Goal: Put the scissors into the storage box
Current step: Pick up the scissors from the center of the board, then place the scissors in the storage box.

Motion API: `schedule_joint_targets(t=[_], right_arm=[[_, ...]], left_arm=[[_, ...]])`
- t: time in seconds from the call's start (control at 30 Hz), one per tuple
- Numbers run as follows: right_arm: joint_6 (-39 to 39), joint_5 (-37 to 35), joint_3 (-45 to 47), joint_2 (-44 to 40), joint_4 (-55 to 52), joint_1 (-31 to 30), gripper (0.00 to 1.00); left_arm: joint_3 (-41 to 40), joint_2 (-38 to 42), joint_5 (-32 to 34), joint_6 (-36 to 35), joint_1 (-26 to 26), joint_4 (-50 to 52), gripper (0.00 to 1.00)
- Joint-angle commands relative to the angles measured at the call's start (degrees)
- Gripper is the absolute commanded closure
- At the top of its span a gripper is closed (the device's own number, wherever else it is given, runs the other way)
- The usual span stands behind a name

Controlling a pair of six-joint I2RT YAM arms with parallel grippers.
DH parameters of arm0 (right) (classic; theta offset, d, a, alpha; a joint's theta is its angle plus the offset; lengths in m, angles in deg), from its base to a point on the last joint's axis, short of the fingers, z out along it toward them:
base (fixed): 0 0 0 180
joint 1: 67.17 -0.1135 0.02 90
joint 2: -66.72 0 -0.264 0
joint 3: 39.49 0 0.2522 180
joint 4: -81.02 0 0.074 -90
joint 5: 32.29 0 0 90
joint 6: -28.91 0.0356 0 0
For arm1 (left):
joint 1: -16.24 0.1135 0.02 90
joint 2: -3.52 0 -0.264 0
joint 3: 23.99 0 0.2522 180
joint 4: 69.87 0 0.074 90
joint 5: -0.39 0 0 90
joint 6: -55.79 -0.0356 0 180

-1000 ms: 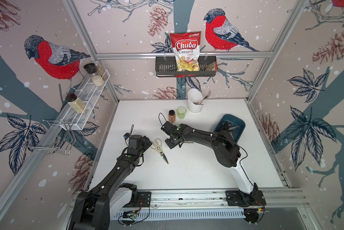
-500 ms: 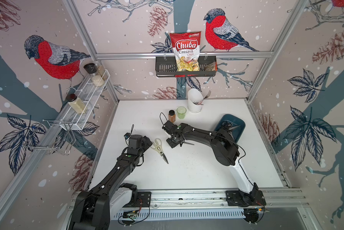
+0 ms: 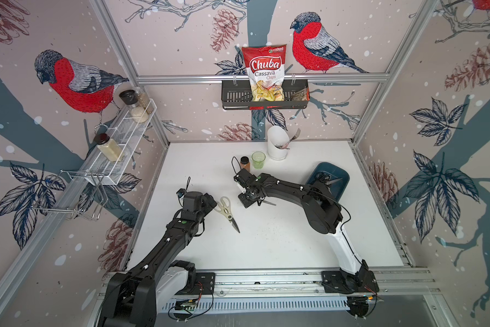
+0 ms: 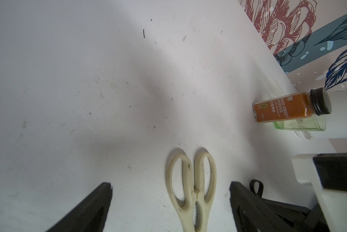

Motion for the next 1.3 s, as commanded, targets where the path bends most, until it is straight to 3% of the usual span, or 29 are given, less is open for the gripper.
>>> schedule_joint_targets(t=[0.0,0.4,0.8,1.27], right_arm=[[1.17,3.01,1.30,-2.60,0.65,1.05,1.00],[5.62,7.36,9.60,-19.74,12.62,8.80,1.00],[19.80,3.79,20.40,-35.04,11.29,27.44,1.00],[20.12,0.10,37.97,-46.15,17.37,43.71,1.00]], left_arm=[[-0.06,0.15,-0.04,-0.54,0.08,-0.61,0.05],[0.10,-0.82,-1.56,-0.63,0.07,-1.64,0.05],[3.30,-5.82,-5.82,-3.39,0.10,-1.63,0.05],[6.76,-11.62,-8.90,-4.11,0.10,-1.27,0.05]])
